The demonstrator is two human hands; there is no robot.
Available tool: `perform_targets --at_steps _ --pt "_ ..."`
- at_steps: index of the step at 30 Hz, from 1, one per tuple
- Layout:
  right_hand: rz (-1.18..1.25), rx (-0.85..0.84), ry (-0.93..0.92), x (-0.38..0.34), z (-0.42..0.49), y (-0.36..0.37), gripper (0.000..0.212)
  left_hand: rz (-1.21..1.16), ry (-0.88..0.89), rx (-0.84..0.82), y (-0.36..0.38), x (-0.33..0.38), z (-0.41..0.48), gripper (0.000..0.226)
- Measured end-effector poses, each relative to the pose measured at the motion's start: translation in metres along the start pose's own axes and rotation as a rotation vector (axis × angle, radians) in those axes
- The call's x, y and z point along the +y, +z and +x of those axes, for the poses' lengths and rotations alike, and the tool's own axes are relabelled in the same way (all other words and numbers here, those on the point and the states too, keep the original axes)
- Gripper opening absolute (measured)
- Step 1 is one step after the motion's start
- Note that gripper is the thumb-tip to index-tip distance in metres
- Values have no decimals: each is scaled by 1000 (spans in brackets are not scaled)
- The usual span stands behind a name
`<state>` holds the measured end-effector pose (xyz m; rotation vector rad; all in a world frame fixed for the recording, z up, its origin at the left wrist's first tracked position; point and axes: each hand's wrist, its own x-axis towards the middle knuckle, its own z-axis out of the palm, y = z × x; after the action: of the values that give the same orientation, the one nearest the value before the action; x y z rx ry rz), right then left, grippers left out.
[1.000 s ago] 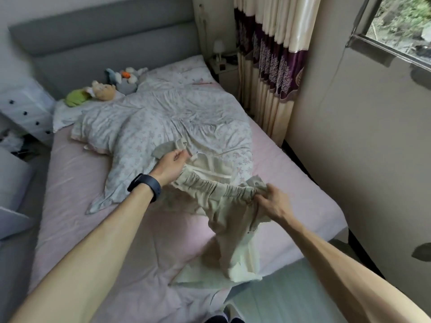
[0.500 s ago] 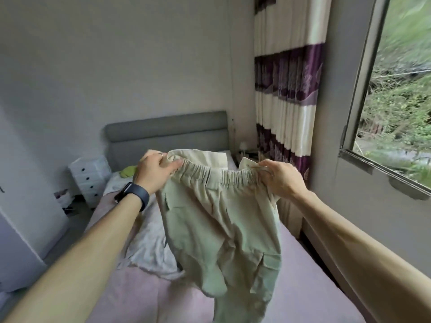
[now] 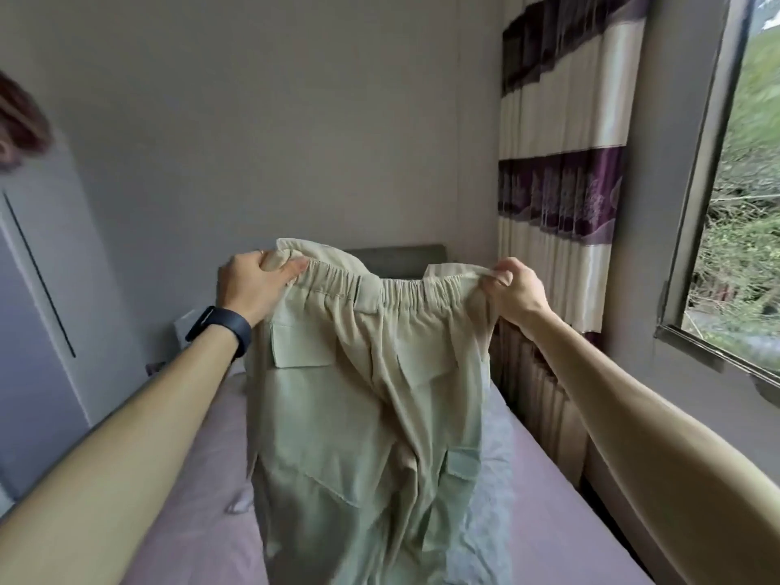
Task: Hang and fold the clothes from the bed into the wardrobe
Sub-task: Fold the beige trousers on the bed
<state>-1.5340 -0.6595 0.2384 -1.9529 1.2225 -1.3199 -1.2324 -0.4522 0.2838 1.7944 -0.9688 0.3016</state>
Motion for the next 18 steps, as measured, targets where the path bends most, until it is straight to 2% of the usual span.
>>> perform_targets --at_steps 2,4,6,8,9,11,14,16,18 --pt "231 144 45 -38 11 0 40 -53 -15 50 -21 -2 18 57" --pt "340 80 179 -63 9 14 53 -96 -19 80 -32 -3 27 60" --pt "256 -92 177 -68 -1 39 37 -102 -11 77 -30 -9 27 58" --pt "132 -101 59 -69 -12 60 29 -82 10 72 -34 -18 23 44" --pt "77 -49 16 -66 -12 59 32 -70 22 66 -32 -20 21 40" --pt "-12 69 -20 -66 -8 51 38 -62 36 57 -41 -28 23 44" --pt "-53 204 29 -74 3 32 56 -20 46 33 -57 -37 24 42" --pt "-16 231 46 -90 10 25 61 -43 56 28 -62 -33 29 50" --pt "53 152 40 -109 14 27 69 -125 40 -7 -62 -22 39 62"
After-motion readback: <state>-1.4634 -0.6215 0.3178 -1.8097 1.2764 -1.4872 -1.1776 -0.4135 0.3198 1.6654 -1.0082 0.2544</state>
